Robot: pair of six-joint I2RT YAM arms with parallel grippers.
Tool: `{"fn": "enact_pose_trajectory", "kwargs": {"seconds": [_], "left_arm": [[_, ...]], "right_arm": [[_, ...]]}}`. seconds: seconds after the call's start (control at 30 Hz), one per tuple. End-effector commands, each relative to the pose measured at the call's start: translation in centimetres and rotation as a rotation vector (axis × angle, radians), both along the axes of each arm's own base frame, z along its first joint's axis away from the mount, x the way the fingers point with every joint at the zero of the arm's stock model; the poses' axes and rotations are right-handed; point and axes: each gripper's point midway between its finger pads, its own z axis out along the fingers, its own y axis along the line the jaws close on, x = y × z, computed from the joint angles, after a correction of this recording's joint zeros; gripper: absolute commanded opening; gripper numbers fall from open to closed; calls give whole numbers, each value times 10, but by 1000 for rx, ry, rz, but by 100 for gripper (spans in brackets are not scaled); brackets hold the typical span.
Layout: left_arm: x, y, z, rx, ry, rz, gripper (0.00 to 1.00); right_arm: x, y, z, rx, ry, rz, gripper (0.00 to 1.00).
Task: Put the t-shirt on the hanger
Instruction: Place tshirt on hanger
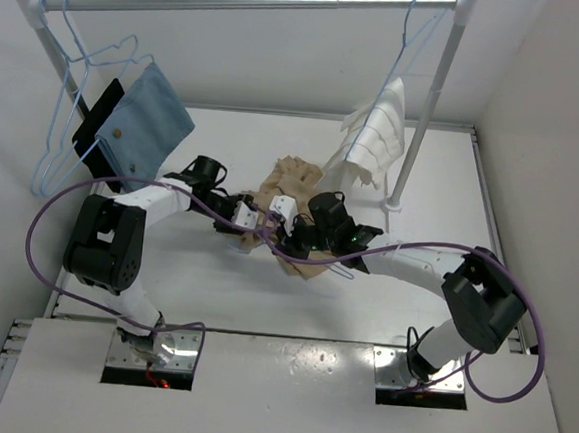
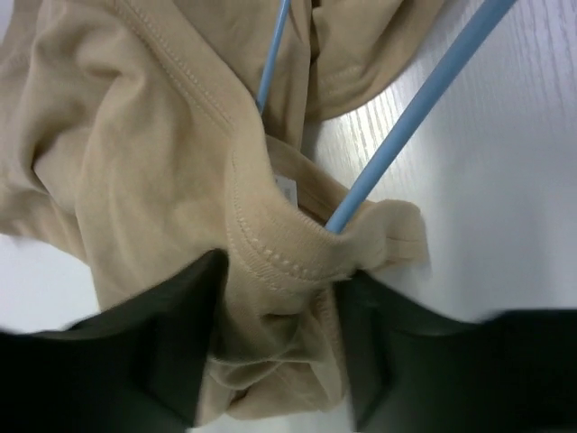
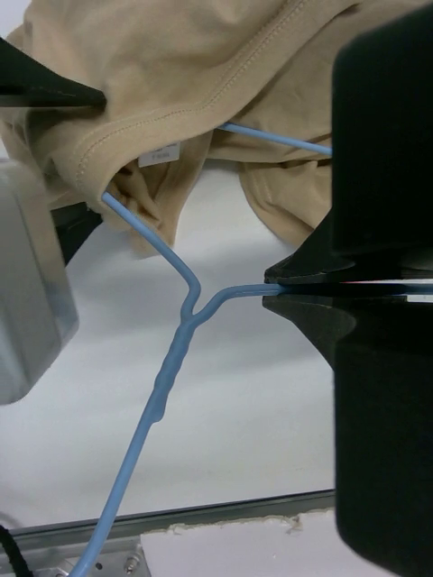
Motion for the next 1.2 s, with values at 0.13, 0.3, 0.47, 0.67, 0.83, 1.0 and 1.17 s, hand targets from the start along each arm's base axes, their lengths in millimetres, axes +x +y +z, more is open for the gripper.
{"fn": "enact_pose_trajectory", "kwargs": {"seconds": [0.13,0.3,0.47,0.67,0.83,1.0,1.17], "left_arm": [[-1,-20,9,-86,62,14,4],[-6,-11,24,-43,64,39,0],[-28,9,22,54,-35,-13,0],[-41,21,23,100,-131,-26,0],[-52,24,18,139,-172,-64,0],[-62,29,15,176,-269,-133,0],[-72,28,14,170,-259,-126,0]], "right_arm": [[14,19,22,68,-38,33,0],[18,22,24,78,-24,8,0],[24,15,63,108,-90,-47,49],[7,-14,61,78,-123,-95,64],[-3,-30,83,154,-136,-159,66],[22,-39,83,183,-65,-381,69],[48,-34,15,-103,87,-477,69]]}}
